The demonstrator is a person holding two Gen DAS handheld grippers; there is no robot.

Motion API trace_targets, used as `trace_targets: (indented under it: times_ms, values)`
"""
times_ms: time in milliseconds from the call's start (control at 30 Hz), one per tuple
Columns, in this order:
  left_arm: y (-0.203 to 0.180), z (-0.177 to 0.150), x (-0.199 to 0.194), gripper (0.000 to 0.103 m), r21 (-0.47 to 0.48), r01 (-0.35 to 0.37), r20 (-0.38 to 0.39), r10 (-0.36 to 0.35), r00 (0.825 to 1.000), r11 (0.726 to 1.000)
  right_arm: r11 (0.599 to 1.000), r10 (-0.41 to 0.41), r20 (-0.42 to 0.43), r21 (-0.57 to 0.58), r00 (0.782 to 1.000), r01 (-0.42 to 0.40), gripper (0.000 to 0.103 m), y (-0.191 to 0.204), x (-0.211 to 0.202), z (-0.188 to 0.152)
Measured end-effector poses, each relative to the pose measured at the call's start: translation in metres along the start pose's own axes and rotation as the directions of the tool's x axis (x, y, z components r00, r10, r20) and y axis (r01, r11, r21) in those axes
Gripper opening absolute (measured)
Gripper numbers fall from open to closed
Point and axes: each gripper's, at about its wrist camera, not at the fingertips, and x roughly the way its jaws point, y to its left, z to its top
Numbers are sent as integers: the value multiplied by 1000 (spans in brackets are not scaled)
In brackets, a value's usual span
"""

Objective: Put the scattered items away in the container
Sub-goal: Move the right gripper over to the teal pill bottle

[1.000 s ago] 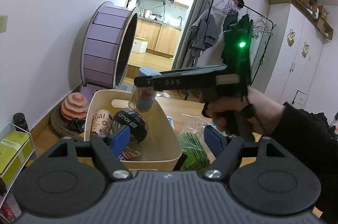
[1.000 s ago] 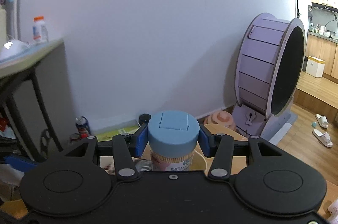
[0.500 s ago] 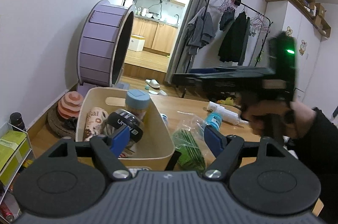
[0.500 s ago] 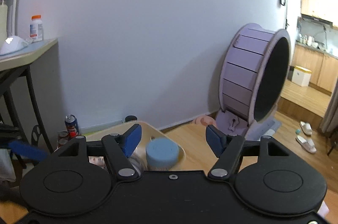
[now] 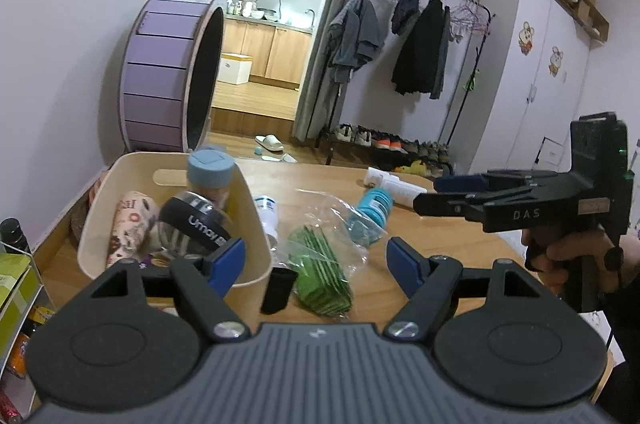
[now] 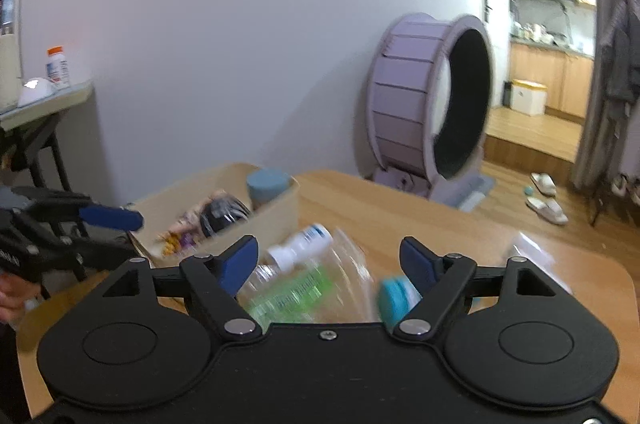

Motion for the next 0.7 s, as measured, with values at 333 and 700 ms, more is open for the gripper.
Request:
trace_targets:
  times_ms: [333, 700]
  values:
    - [-18, -3, 20, 77, 38, 20, -32, -19, 999, 999, 987, -33, -48, 155, 998, 40, 77, -44, 15, -28]
    - [-23, -3, 31, 77, 38, 30, -46, -29, 999, 999, 956, -52, -124, 281, 991, 85, 78, -90, 58, -20]
